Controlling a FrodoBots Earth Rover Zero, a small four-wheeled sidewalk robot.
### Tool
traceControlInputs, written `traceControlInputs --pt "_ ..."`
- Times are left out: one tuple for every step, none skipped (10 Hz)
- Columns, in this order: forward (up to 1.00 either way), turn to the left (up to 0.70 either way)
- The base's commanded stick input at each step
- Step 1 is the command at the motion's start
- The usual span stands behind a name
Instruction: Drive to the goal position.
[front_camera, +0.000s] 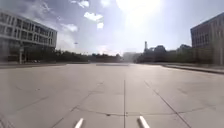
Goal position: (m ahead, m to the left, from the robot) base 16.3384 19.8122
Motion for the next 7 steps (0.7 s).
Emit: traceControlInputs --pt "0.7 0.0" --pt "0.7 0.0" --pt "0.7 0.0" --pt "0.7 0.0" --pt "0.7 0.0" --pt "0.7 0.0" --pt "0.7 0.0"
